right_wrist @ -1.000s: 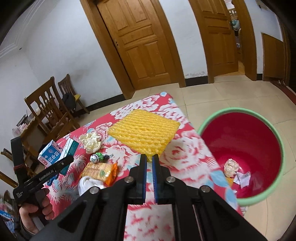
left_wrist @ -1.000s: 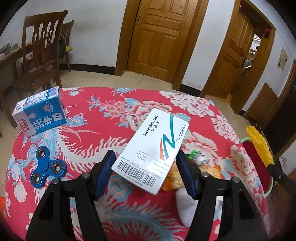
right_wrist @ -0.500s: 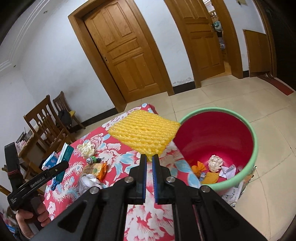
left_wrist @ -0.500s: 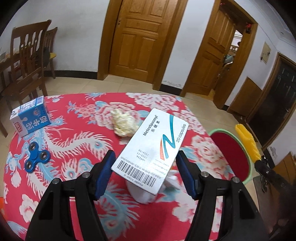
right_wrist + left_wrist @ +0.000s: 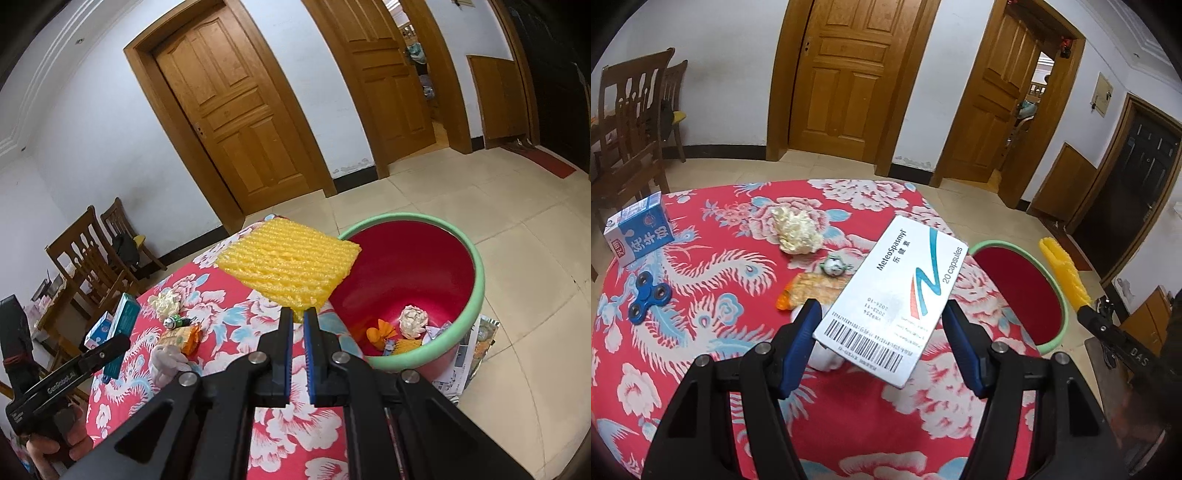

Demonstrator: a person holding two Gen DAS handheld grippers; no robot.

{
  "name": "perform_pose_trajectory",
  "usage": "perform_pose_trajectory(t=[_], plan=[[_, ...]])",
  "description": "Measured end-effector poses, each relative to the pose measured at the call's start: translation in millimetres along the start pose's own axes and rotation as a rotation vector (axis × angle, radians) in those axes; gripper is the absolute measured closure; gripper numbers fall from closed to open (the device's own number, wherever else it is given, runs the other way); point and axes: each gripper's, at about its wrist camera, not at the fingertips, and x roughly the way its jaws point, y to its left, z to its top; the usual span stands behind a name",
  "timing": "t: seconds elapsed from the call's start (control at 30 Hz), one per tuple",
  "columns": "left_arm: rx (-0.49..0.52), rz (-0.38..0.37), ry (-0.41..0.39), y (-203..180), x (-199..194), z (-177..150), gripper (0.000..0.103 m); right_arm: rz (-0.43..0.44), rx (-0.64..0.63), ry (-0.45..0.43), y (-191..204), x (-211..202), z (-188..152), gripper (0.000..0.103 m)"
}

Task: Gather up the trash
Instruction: 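Carry the capsule box and yellow foam net over the red bucket with both tools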

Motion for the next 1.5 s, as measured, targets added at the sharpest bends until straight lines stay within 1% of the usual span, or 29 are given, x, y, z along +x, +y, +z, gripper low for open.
perform_pose_trajectory(t=[0.33,0.63,1.17,1.5], plan=[[0.018,-0.015,0.009,-23.3,5.7,0.2,0.036,-0.006,0.043,0.005,-25.9,3.0,4.1,0.096],[0.053,-0.033,0.045,-51.2,24.8,7.2,0.036,-0.019,0.092,0.029,-52.7,9.5,9.7,0.096],[0.099,-0.091,0.085,-97.8,61.6,24.9,0.036,-0.043,0.153,0.093,-91.1,40.5,22.1,0.094],[0.13,-0.103,0.121,-118.0,85.7,24.2,0.036,-0.051,0.182,0.115,-110.0,50.9,25.8,0.091]])
